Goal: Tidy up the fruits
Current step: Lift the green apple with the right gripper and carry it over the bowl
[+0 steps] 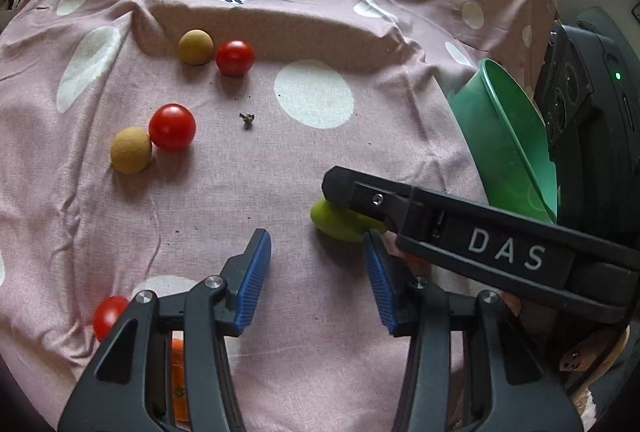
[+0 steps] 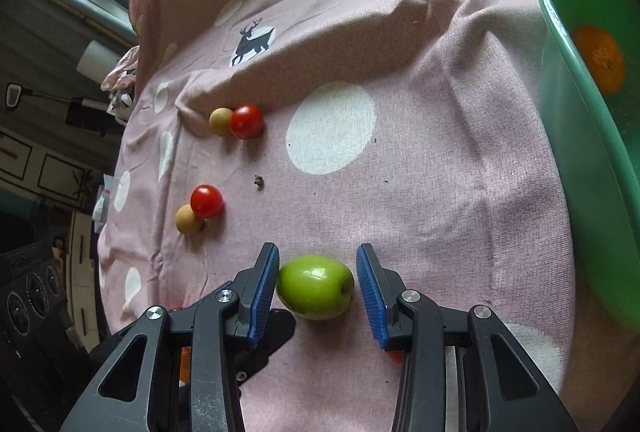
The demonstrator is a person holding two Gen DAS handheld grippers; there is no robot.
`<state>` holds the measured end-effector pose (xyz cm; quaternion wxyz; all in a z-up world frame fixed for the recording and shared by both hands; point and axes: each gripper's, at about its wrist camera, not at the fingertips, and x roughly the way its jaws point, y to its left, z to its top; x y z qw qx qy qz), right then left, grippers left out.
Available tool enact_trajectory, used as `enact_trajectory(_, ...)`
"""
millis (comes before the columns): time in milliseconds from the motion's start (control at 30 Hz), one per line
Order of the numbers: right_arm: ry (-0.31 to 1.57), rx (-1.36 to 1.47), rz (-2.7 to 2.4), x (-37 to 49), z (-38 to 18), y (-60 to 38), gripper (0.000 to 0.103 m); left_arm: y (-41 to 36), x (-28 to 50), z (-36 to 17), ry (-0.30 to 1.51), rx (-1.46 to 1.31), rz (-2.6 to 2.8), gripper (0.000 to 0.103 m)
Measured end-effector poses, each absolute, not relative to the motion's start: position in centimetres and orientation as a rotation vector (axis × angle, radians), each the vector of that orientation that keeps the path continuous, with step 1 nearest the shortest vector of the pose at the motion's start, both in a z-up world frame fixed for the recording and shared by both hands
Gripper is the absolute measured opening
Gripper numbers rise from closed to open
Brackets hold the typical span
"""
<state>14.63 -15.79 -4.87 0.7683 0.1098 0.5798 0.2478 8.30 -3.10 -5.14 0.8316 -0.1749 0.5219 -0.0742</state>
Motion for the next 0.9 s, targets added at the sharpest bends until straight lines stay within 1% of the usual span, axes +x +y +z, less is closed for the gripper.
enact_trajectory(267, 1.27, 0.287, 0.549, 14.9, -5.2, -16.4, 0.04, -4.0, 8.7, -5.5, 1.095, -0.38, -0.194, 0.046)
enact_trajectory(333, 1.268, 0.286, 0.551, 14.8, -5.2, -16.4, 0.04, -4.1, 8.9, -5.6, 1.088, -0.389, -0.213, 0.041)
enact_trajectory(533, 1.256, 0.294, 0.549, 14.8, -5.1, -16.6, 0.04, -4.5, 9.0, -5.4, 1.072, -0.373, -0.219, 0.041)
enact_trajectory(733, 1.187, 0.27, 0.529, 13.7, -3.3, -17.0, 0.04, -5.3, 8.2, -3.8, 1.011, -0.337, -0.225, 0.041)
enact_trajectory(900, 1.097, 0.273, 0.54, 12.9, -0.9, -17.8, 0.04, -5.7, 7.4, -1.6, 0.926, -0.329, -0.241, 0.041)
